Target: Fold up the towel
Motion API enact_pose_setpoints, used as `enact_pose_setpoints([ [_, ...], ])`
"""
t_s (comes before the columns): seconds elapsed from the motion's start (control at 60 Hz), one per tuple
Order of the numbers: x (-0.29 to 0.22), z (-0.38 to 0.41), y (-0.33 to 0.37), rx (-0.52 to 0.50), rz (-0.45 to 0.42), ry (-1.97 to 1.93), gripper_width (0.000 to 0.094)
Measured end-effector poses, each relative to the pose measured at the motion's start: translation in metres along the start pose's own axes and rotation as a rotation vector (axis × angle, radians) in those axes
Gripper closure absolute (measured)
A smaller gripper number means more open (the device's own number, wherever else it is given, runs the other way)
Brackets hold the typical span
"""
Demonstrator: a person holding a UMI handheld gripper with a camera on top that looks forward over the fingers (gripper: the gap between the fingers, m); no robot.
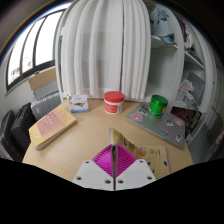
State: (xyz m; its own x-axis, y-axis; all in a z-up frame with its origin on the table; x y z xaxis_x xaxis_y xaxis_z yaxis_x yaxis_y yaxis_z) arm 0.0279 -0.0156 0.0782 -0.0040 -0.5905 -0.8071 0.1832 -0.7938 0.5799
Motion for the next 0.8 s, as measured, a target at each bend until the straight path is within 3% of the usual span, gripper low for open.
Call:
enact_pose_setpoints([
  [0.15,-0.012,-0.061,0.038,0.038,-0.031,-0.029,0.0924],
  [0.333,0.035,-0.146,0.042,0.122,0.056,-0.087,0.092],
  [0.467,0.092,-0.174,0.022,0.125,0.171,-0.136,0.0909],
  [0.517,0.087,-0.179,0.018,0.128,0.112,-0.115,0.0899],
  [0.6,0.088,-0.178,0.018,0.124,0.152,-0.1,0.0883],
  [0.667,0.09,-0.176,0.027,0.11,0.195,-0.126,0.0728],
  [0.767,0.089,-0.17,0.049,0.076,0.209,-0.2,0.0134],
  [0.783,0.087,-0.168,0.054,0.066,0.201,-0.208,0.0075],
  [0.8,0.084,-0.166,0.059,0.054,0.19,-0.215,0.0098],
])
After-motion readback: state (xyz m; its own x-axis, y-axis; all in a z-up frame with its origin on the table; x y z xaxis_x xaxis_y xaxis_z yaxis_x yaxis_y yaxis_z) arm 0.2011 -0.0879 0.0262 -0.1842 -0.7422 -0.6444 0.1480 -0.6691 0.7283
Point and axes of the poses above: the point between the fingertips, and its own axes, seen from behind it with the camera up: z to the left, x down, y backward, against the way the camera looks, the point moved 1 cm from there along y, backward, against the way the camera looks, and after that the axes turned 15 degrees about -x, right-handed, at the moved point
